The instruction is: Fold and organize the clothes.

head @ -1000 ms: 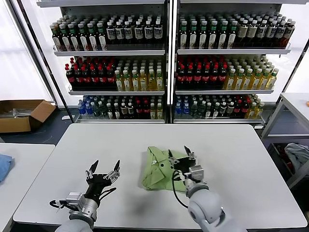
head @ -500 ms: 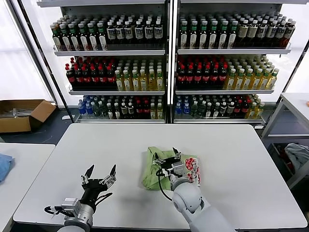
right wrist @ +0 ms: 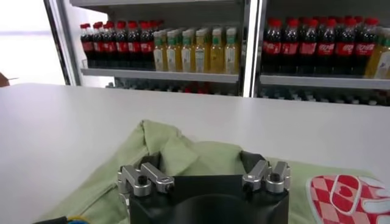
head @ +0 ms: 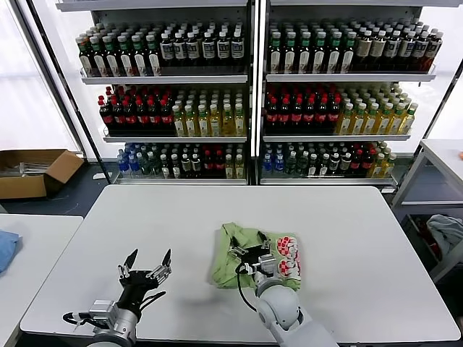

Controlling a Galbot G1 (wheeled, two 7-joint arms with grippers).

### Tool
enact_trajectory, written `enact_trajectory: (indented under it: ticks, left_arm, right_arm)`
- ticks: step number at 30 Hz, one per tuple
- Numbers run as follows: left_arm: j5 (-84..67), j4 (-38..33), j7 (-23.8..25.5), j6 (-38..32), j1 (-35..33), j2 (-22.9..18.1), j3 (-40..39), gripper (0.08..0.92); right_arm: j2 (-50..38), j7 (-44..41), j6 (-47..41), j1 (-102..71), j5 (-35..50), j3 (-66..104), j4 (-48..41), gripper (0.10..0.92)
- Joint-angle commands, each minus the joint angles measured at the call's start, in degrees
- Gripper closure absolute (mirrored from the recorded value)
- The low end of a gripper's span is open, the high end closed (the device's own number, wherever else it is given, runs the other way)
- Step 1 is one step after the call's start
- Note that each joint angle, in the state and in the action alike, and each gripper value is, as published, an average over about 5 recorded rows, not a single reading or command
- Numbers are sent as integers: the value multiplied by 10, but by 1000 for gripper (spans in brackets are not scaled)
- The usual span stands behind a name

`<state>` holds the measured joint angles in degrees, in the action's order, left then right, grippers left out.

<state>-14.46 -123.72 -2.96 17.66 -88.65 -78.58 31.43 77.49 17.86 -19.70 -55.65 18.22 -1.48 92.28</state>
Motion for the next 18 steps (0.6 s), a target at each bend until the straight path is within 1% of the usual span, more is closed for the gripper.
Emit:
enact_trajectory:
  ticks: [1,6,11,14,18]
  left_arm:
    - [4,-7,-1,-7,1,0,5,177]
    - [4,-23,-3,-14,3,-3,9,177]
    - [-6,-36,-3,-17,3,-8,17,177]
    - [-19,-39,-5,-22,6,-18,21,177]
    - [-9,-32,0,-37,10,-35,28,177]
  right_arm:
    - [-19,-15,87,-14,-32,15,77,203]
    - [-50,9,108,-31,-37,20,170,203]
    - [-83,67,53,-73,-27,43,248,203]
    - [-95,79,32,-123,-25,81,270,203]
    - [-100,70,42,-181,-25,122,272,203]
